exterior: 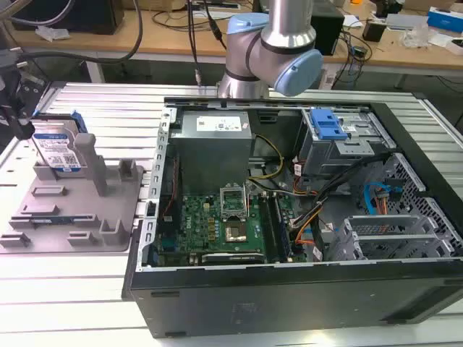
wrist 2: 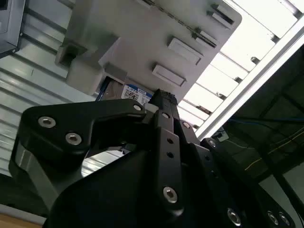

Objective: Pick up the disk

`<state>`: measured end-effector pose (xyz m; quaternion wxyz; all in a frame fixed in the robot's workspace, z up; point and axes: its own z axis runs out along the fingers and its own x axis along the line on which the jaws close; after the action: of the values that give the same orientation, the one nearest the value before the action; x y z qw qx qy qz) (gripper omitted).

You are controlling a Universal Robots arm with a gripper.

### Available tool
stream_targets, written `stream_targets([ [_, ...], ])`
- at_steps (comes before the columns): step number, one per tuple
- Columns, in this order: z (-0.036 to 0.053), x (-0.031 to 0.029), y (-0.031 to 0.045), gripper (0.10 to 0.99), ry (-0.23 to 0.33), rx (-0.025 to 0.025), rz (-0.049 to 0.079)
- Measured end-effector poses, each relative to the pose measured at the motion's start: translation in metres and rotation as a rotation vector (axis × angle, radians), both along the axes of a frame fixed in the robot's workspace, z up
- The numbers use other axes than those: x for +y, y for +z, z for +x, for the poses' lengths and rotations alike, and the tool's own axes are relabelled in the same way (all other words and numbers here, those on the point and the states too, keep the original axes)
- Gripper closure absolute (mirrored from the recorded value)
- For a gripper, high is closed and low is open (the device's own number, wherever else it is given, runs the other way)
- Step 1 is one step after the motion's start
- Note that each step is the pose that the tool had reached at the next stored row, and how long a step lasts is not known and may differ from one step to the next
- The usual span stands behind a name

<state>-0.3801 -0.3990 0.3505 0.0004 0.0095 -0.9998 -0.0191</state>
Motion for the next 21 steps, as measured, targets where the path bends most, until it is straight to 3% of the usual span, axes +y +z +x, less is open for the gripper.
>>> stream_targets([
  [10,0.0000,0.0000,0.0000,0.980,0.009,0.0000,0.000],
  [21,0.0000,0.0000,-0.0006,0.980,0.294,0.0000,0.000],
])
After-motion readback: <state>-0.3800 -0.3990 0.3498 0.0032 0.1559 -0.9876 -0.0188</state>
